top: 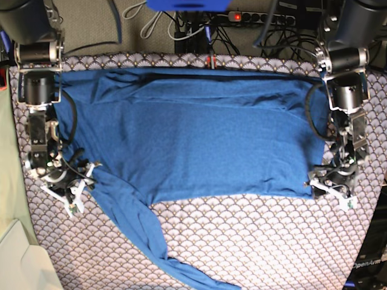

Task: Fold the T-shirt properly
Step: 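Close both grippers on the hem edge of the blue shirt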

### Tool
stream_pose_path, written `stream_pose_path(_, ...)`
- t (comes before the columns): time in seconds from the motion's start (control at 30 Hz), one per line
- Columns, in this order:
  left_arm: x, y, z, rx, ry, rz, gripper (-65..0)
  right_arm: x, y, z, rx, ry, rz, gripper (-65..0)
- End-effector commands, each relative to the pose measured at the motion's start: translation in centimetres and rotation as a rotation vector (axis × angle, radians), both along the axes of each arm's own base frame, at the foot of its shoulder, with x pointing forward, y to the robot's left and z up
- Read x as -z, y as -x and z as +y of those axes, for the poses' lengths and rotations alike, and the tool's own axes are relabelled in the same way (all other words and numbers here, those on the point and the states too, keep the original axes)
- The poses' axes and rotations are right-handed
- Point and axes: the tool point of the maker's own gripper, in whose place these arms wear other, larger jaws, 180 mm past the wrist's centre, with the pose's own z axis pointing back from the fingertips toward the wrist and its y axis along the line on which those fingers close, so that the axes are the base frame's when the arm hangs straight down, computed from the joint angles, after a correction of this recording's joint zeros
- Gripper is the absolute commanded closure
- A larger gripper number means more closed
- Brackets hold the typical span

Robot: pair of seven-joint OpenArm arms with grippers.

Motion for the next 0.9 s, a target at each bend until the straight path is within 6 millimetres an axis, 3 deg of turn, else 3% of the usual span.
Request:
stream_pose_path(0.0,-2.5,-1.4,0.7,-0.003,-0.014,-0.069,-38.8,-1.5,-1.3,-0.3,0.009,-0.009,-0.046,-32.5)
stream_pose_path(0.17,-2.6,-1.5,0.7,-0.003,-0.014,-0.069,-38.8,0.0,-1.5,-0.8,0.032,-0.043,-0.020,-32.4)
stream_pose_path(0.5,-2.6,-1.5,0.7,-0.001,-0.014,-0.071,-38.8,0.0,-1.7,-0.6,0.028,-0.053,-0.037,-31.6)
stream_pose_path(0.6,-2.7,-1.6,0.7,-0.001,-0.014,-0.073,-38.8,0.2,-1.5,-0.6,0.028,-0.052,-0.032,-24.5)
stream_pose_path(0.77,-2.8,-1.6,0.7,-0.001,-0.014,-0.074,-38.8,0.3,-1.5,-0.5,0.027,-0.053,-0.030,0.0)
stream_pose_path(0.87,-2.8,-1.6,0.7,-0.001,-0.014,-0.074,-38.9,0.3,-1.5,-0.5,0.027,-0.053,-0.030,-0.2)
